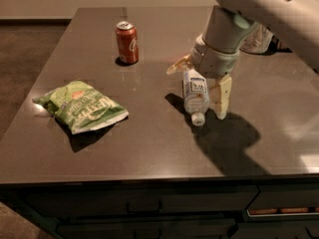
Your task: Move blue plastic bottle near green jalapeno chip bag
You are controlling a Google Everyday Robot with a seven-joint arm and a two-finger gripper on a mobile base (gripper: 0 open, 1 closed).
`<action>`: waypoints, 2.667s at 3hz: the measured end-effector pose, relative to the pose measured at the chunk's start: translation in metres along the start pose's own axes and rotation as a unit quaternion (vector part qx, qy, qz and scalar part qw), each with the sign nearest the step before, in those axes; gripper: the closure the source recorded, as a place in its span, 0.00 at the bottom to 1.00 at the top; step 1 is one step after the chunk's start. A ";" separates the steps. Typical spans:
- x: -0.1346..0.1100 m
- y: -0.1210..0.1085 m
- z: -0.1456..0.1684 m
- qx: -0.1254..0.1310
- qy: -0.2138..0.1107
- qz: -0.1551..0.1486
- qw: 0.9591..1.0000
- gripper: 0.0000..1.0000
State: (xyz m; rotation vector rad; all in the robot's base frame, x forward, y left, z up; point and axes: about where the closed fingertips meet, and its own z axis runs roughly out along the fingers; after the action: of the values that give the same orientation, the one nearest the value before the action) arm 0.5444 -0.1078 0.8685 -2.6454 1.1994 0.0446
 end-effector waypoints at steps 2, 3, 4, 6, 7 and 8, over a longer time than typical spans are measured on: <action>0.010 -0.032 0.021 -0.043 0.030 -0.014 0.999 0.00; 0.024 -0.035 0.020 -0.060 0.046 -0.019 0.997 0.19; 0.032 -0.036 0.010 -0.062 0.059 -0.018 0.996 0.41; -0.003 -0.029 -0.012 -0.048 0.052 -0.013 0.997 0.88; -0.047 -0.019 -0.015 -0.044 0.022 -0.026 0.998 1.00; -0.089 -0.009 -0.007 -0.050 -0.002 -0.047 0.998 1.00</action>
Offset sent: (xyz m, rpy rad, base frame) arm 0.0487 0.0185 -0.0187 -0.1838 0.0444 0.0408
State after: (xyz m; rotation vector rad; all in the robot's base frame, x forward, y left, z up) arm 0.4919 -0.0379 0.8883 -2.7843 1.0968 0.0951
